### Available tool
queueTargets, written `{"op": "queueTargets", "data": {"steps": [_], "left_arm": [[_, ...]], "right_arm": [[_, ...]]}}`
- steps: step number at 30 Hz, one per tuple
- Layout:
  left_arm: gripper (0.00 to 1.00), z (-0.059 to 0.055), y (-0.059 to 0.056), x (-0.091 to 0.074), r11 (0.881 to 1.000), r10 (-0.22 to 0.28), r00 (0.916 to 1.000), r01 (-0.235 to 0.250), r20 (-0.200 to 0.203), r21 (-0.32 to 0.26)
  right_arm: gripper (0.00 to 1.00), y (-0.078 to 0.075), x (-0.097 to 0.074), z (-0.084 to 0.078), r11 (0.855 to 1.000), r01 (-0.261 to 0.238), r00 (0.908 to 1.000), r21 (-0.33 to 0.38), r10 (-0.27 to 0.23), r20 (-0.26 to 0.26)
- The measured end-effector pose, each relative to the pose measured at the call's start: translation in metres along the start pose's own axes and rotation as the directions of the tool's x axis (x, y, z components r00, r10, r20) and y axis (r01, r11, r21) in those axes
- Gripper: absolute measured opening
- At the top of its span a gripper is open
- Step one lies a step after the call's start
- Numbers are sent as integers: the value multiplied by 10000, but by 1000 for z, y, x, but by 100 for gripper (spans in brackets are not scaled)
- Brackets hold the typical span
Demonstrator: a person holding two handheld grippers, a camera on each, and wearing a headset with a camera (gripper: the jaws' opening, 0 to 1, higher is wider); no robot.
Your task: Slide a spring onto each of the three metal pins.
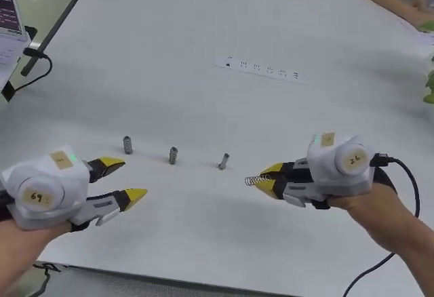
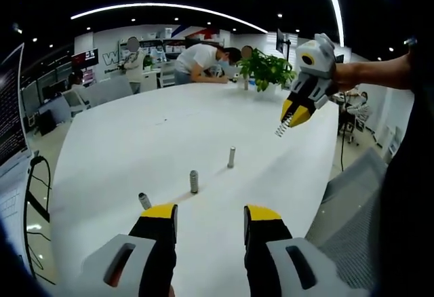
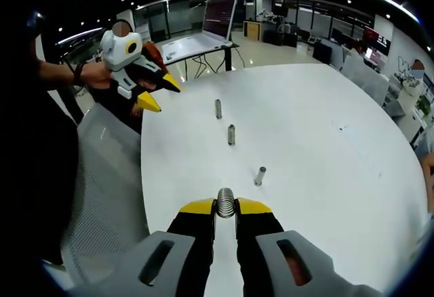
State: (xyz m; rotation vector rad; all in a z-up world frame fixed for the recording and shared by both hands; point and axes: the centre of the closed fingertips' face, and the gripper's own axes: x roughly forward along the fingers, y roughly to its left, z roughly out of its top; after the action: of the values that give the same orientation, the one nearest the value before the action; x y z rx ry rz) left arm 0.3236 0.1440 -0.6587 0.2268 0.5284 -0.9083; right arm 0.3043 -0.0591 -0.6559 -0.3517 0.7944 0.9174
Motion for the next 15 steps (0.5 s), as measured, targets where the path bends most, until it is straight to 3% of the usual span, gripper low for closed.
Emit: {"op": "queueTargets", "data": {"steps": [7, 15], "left_arm": [[42, -11, 7, -7, 9995, 238, 9995, -241, -190, -203], [49, -15, 10, -14, 9987, 364, 9990, -373, -251, -359]], "right_arm": [[8, -14, 4, 3, 9999, 83, 9996, -143, -87, -256], [8, -25, 10, 7, 9994, 78, 9987, -330, -95, -503]]}}
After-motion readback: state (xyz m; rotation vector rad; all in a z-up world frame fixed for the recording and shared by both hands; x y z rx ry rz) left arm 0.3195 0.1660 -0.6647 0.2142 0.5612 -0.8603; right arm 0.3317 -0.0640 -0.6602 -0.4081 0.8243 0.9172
